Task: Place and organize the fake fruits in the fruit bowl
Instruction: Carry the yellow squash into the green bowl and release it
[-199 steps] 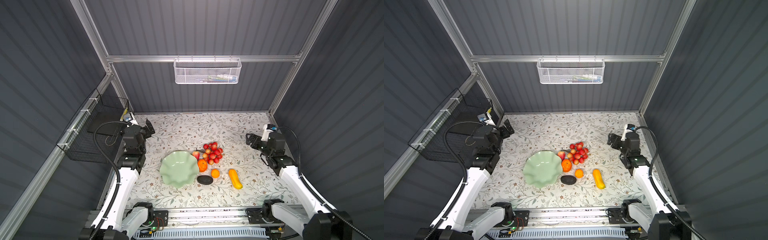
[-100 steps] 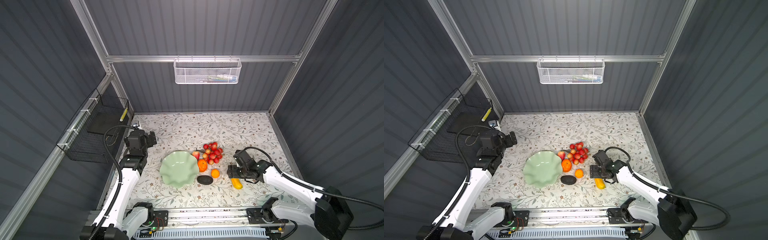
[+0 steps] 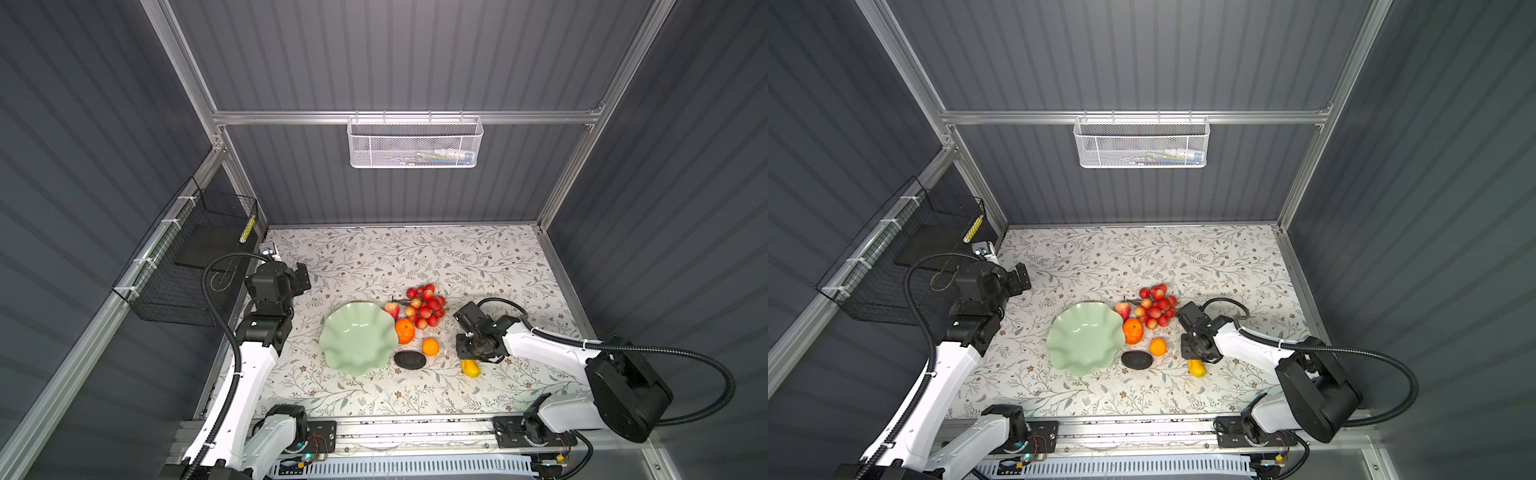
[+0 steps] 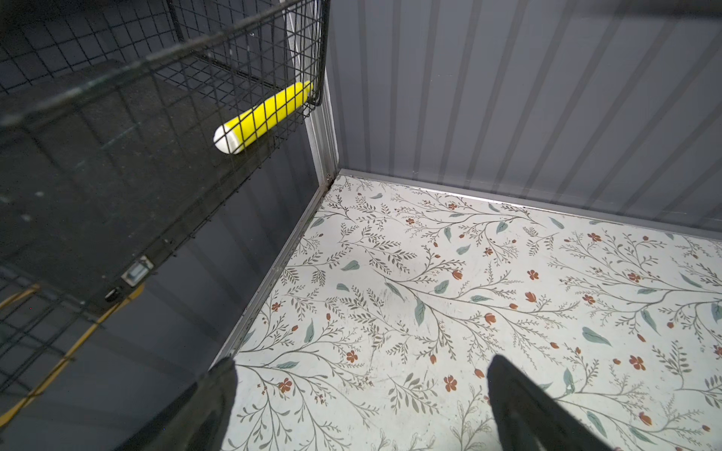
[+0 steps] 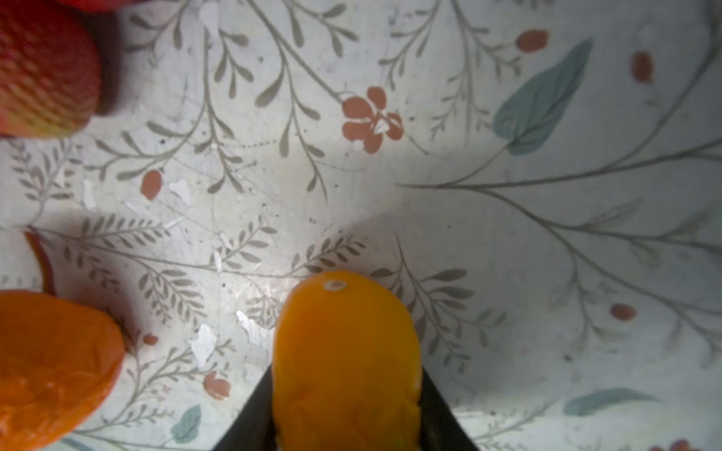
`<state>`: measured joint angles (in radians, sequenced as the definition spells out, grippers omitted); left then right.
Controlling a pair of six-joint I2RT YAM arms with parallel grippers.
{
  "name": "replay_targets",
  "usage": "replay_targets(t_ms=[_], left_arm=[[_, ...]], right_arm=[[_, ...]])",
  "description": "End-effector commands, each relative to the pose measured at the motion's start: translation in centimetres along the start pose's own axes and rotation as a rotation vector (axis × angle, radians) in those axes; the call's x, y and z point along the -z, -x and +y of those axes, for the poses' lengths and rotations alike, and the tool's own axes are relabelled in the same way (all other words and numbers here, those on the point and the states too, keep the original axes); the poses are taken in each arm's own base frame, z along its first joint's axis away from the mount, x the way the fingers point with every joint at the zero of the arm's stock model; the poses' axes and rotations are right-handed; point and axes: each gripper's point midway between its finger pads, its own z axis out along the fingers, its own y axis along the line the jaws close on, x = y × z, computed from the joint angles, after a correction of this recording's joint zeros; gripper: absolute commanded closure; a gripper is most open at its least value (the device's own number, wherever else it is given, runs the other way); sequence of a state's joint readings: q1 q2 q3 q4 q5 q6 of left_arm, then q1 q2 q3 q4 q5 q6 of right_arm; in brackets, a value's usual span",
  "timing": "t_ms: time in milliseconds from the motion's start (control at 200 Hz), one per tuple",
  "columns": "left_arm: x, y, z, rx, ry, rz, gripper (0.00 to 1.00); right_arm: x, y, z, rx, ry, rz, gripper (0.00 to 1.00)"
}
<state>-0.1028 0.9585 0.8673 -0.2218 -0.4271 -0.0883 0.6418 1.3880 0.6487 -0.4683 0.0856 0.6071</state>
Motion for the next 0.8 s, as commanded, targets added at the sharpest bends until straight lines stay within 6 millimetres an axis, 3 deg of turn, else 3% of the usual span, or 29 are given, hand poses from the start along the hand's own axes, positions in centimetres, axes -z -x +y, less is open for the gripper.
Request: replay_targets(t_ms=[0,155,245,360,565,795], left_arm=[[0.1,-0.5,0.4,-0.021,0.015,0.012,0.0],[0.0,-0.6,0.5,-0.02,0.021,0.016,0.0],[0.0,-0.5,0.5,-0.018,0.022,0.013,0.0],[0.0,-0.7,0.6,-0.02,0.028,0.02,0.0],[0.0,-0.8,0.9,-0.025,0.043,0.019,0.0],[-0.1,-0.8,0.6,-0.02,0.03,0.021,0.0]], right_arm=[[1.2,0.9,0.2,-0.003,0.005,-0.04,0.71],[6.6,5.0,0.9,0.03,0.021,-0.2,0.76],[10.2,8.2,2.8,0.05,0.088,-0.305,0.78],[12.6,10.9,6.7,0.097,0.191,-0.352,0.79],[12.6,12.7,15.4,0.248,0.298,-0.359,0.79],[10.8,11.6,24.9,0.423,0.392,-0.318,0.79]])
